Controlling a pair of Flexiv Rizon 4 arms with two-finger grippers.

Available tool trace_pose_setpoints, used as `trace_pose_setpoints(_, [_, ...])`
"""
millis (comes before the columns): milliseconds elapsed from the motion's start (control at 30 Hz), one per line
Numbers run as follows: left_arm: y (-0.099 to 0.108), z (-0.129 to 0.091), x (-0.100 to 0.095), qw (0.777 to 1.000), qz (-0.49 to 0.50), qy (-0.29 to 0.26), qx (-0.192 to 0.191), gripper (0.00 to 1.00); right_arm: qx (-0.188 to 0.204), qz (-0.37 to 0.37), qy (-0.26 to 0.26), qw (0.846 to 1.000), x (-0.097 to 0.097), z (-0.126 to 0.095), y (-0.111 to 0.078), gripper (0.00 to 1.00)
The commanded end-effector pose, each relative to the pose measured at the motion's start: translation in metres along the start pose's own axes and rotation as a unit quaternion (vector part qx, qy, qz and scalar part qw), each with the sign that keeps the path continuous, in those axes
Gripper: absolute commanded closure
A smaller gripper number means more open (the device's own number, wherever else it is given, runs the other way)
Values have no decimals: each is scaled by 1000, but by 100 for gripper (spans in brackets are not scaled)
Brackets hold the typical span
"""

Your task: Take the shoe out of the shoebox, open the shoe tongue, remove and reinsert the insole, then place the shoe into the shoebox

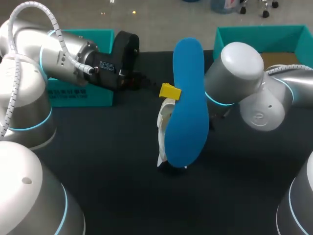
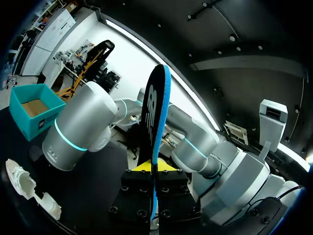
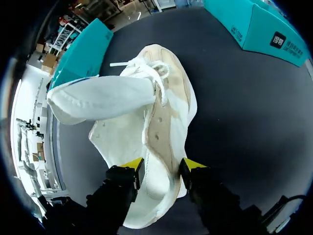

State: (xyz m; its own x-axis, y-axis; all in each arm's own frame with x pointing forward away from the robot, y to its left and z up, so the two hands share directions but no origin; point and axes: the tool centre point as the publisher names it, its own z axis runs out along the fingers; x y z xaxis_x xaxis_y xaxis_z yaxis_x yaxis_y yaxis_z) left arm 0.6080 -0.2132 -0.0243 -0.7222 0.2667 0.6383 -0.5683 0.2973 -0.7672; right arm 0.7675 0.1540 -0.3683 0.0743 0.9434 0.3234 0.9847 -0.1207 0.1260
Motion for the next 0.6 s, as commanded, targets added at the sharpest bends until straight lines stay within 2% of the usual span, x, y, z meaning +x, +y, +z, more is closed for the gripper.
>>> trace_pose_setpoints(33, [0, 1, 0, 1000, 0, 0, 1, 100, 18, 14, 40, 999, -8, -33, 0, 0])
trace_pose_setpoints(233, [0, 1, 0, 1000, 0, 0, 1, 100, 57, 22, 115, 991, -2, -66, 8, 0])
trace_pose_setpoints(367, [0, 1, 0, 1000, 0, 0, 1, 100, 49, 4, 164, 985, 5, -85, 16, 0])
trace_pose_setpoints(400, [0, 1, 0, 1000, 0, 0, 1, 100, 39, 3, 167, 985, 6, -89, 19, 0])
trace_pose_setpoints(600, [0, 1, 0, 1000, 0, 0, 1, 100, 39, 3, 167, 985, 6, -89, 19, 0])
